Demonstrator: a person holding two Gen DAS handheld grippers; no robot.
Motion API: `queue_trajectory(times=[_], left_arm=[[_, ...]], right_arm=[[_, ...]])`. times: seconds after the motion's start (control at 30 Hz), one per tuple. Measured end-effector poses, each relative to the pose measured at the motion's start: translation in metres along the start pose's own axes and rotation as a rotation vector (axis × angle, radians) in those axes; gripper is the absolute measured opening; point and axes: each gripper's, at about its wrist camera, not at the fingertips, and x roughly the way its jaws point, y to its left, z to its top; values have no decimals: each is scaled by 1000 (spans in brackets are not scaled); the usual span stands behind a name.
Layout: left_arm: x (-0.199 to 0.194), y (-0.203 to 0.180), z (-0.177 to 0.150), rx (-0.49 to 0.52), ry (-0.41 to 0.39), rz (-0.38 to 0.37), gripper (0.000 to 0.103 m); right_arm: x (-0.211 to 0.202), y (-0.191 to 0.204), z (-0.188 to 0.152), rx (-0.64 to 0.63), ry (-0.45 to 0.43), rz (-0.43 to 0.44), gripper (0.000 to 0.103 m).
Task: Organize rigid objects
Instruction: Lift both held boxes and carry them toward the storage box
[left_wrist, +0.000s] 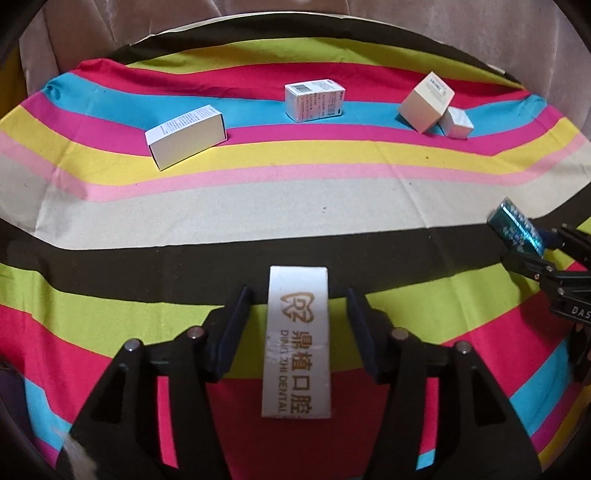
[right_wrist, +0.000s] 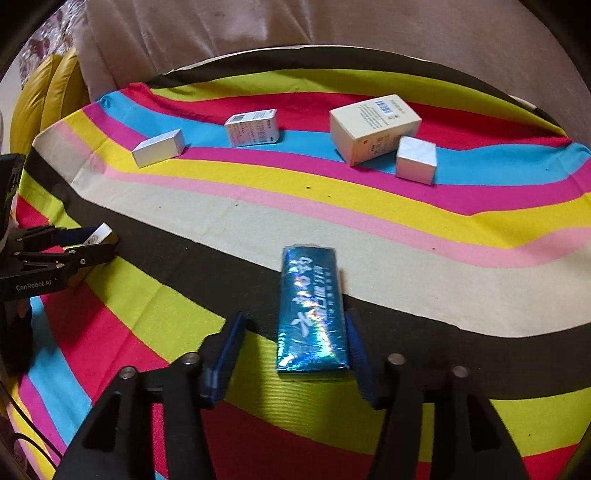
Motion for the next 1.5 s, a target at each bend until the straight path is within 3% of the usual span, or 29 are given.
queue_trajectory(times=[0.3, 0.33, 0.4, 0.6, 0.9, 1.2, 1.5], left_arm=[[-7, 2, -11, -24, 7, 20, 60], [-7, 2, -11, -21, 6, 15, 56], [-7, 0, -9, -5, 0, 6, 34], [-22, -7, -22, -22, 22, -8, 34], [-68, -12, -80, -49, 48, -27, 34], [-104, -10, -108, -63, 27, -32, 34], [-144, 2, -126, -76, -18, -9, 34]], right_arm=[[1, 2, -1, -3, 7, -40, 62], [0, 2, -1, 6, 8, -46, 57], [-3, 3, -1, 28, 9, -77, 34], [-21, 19, -19, 108, 43, -125, 34], [-58, 51, -61, 201, 54, -69, 34], [-82, 79, -78, 187, 43, -29, 34], [-96, 136, -73, 103, 32, 39, 34]])
